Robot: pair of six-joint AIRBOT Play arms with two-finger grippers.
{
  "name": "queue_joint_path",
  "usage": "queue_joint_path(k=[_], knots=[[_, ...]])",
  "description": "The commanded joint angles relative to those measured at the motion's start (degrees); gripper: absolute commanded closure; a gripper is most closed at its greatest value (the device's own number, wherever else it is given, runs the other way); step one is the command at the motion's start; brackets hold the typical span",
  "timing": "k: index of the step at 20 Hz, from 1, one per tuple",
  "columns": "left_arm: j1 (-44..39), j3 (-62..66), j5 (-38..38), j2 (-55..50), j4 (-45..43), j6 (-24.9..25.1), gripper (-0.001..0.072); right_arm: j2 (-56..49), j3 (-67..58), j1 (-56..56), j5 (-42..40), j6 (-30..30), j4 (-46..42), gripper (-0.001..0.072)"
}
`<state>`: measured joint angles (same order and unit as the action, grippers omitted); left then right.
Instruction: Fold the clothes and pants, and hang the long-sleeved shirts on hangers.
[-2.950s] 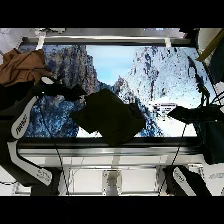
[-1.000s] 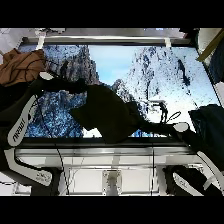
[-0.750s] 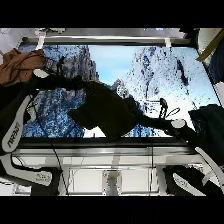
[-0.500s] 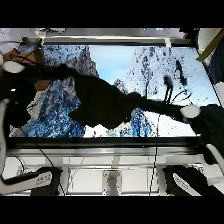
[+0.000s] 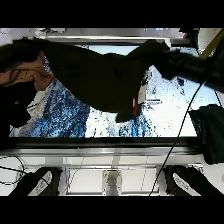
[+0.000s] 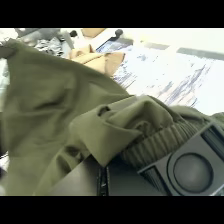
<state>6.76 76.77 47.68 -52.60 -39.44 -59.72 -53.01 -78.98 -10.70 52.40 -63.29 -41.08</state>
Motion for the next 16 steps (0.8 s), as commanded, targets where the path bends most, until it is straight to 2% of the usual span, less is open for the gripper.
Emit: queue_joint_path(k=[1, 4, 6, 8, 10, 11, 13, 16], knots=[[0.1, 0.0, -7.3, 0.1, -0.4, 0.6, 0.0699, -8.3, -8.6, 0.0, 0.9, -0.6, -2.8, 0.0688], [0.1, 0.0, 0.2, 0.4, -3.8, 0.6, 0.07, -13.0, -12.1, 0.0, 5.7, -3.8, -9.0, 0.0687], [0.1, -0.8, 5.9, 1.6, -9.9, 0.1, 0.0701, -13.5, -12.0, 0.0, 12.3, -7.0, -17.9, 0.0687], [0.1, -5.6, 7.6, 5.0, -14.4, -2.6, 0.0701, -13.5, -11.0, -0.1, 21.0, -9.1, -24.8, 0.0687], [0.1, -15.8, 10.2, 11.1, -19.1, -7.7, 0.0701, -13.2, -6.1, -0.1, 28.9, -9.7, -27.3, 0.0687], [0.1, -22.6, 12.0, 14.8, -20.1, -9.3, 0.0701, -12.6, -1.0, -0.1, 29.7, -9.8, -27.8, 0.0687], [0.1, -35.3, 13.1, 21.6, -20.3, -11.6, 0.0701, -12.1, 10.6, -0.1, 26.5, -10.4, -27.9, 0.0687], [0.1, -49.9, 13.1, 28.4, -19.6, -13.6, 0.07, -13.3, 24.2, 0.0, 15.1, -11.7, -28.2, 0.0687]])
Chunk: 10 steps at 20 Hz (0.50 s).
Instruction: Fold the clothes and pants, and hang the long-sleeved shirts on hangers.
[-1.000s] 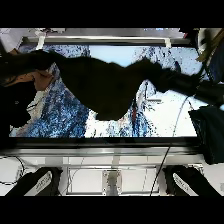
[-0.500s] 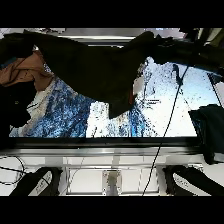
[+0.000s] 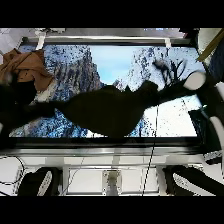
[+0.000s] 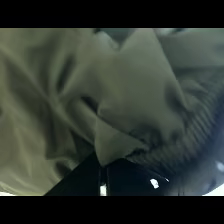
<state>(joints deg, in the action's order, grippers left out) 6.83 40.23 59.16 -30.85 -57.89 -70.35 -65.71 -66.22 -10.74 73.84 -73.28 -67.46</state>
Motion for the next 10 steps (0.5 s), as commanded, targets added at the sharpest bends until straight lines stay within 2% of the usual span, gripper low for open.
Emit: queue_joint_path(k=[1, 3, 4, 5, 6, 8, 10], knots=[[0.0, -16.5, 1.7, 7.7, -0.8, -3.0, 0.07, -1.3, 13.3, 0.0, -9.5, -2.6, -1.7, 0.0687], [0.0, -20.0, 2.1, 7.9, 0.8, -3.0, 0.0698, -3.1, 13.6, 0.0, -13.9, -5.5, -1.6, 0.0674], [0.0, -20.5, 2.1, 7.6, 1.7, -2.9, 0.0653, -3.5, 12.8, 0.0, -15.9, -7.1, -1.6, 0.0531], [0.0, -20.4, 1.5, 7.3, 3.2, -3.0, 0.0323, -3.6, 11.6, 0.0, -17.2, -8.1, -1.6, 0.0246], [0.0, -20.0, 0.4, 7.2, 4.5, -2.9, 0.0012, -3.5, 9.6, 0.1, -17.2, -8.6, -1.8, 0.0157], [0.1, -17.1, -2.0, 7.2, 3.5, -2.3, -0.0001, -3.3, 3.1, 0.5, -11.4, -8.5, -3.9, 0.0164], [0.1, -12.5, -3.5, 7.2, -2.4, -2.4, -0.0001, -1.6, -2.8, 2.8, -2.6, -8.5, -10.4, 0.0164]])
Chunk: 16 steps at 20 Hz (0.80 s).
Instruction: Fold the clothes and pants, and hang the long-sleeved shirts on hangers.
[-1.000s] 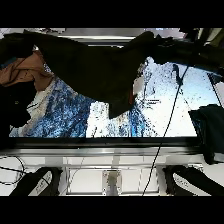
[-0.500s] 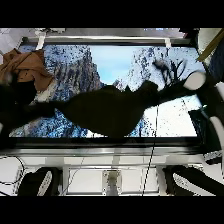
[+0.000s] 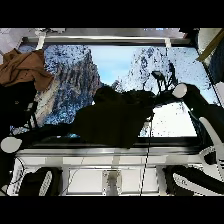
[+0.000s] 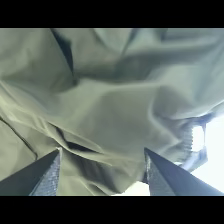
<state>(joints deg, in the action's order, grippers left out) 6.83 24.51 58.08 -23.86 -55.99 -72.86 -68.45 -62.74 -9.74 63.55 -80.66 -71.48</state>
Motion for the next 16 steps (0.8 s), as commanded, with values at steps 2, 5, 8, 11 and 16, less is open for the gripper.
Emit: queue_joint_path(k=[2, 5, 8, 11, 16], knots=[[0.1, 6.8, -2.3, 0.3, -12.3, -3.4, -0.0001, 5.8, -6.6, 6.4, 12.6, -1.0, -9.3, 0.0164], [0.1, 7.1, 2.2, -0.1, -20.3, -15.7, 0.0, 16.5, 5.0, 14.2, 15.1, 0.2, -5.4, 0.0164], [0.0, 4.1, 8.1, -1.9, -23.4, -24.5, -0.0001, 25.6, 25.9, 19.4, 12.3, 3.5, 12.4, 0.0165], [0.0, -2.1, 5.3, -5.5, -19.1, -27.7, 0.0, 26.1, 38.9, 19.9, 6.0, 9.6, 32.9, 0.0165], [0.0, -6.1, -5.7, -15.4, -6.3, -26.8, 0.0007, 25.9, 41.4, 19.9, 4.9, 11.4, 38.6, 0.0165]])
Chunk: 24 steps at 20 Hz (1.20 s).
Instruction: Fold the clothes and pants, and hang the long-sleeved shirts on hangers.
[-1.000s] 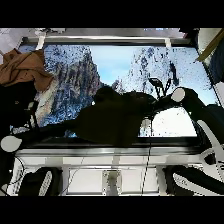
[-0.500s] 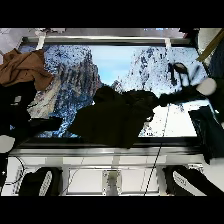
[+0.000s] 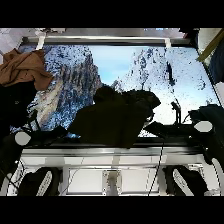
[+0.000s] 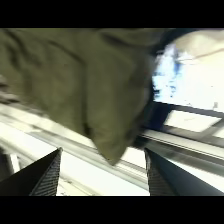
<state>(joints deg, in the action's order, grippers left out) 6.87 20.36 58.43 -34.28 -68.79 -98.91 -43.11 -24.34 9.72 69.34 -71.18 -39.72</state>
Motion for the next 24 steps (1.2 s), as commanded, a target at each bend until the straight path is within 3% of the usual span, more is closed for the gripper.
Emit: queue_joint_path(k=[1, 3, 8, 10, 13, 14, 15, 18, 22, 24], knots=[[0.0, -1.9, -7.6, -7.2, 8.0, -0.8, 0.0047, 0.6, 3.0, 0.4, -0.9, 1.9, 6.9, 0.0165], [0.0, -1.9, -8.5, -12.0, 11.1, -0.5, 0.0084, 0.6, 3.0, 0.4, -0.9, 1.9, 6.9, 0.0165], [0.0, -1.9, -12.9, -21.5, 25.4, 11.0, 0.0093, 0.6, 3.0, 0.4, -0.8, 2.0, 6.8, 0.0165], [0.0, -1.9, -15.9, -23.2, 31.5, 16.2, 0.0222, 0.6, 3.0, 0.4, -0.8, 2.0, 6.7, 0.0165], [0.0, -1.9, -20.3, -23.5, 33.5, 17.6, 0.0263, 0.6, 3.0, 0.4, -0.8, 1.9, 6.7, 0.0164], [0.0, -1.9, -20.5, -23.5, 33.5, 17.6, 0.0452, 0.6, 3.0, 0.4, -0.9, 1.9, 6.7, 0.0165], [0.0, -1.9, -20.3, -23.5, 33.5, 17.9, 0.0707, 0.6, 3.0, 0.4, -1.0, 1.8, 6.7, 0.0165], [0.0, -1.8, -20.3, -23.3, 33.6, 18.9, 0.0697, 0.5, 3.2, -1.4, -2.4, 1.3, 5.9, 0.0164], [0.0, -0.7, -18.8, -21.0, 33.5, 18.9, 0.0697, -1.0, 5.9, -8.3, -13.3, -4.0, 5.0, 0.0164], [0.0, 0.1, -18.3, -18.1, 33.5, 20.3, 0.0697, -5.6, 6.7, -11.1, -14.5, -4.4, 4.9, 0.0165]])
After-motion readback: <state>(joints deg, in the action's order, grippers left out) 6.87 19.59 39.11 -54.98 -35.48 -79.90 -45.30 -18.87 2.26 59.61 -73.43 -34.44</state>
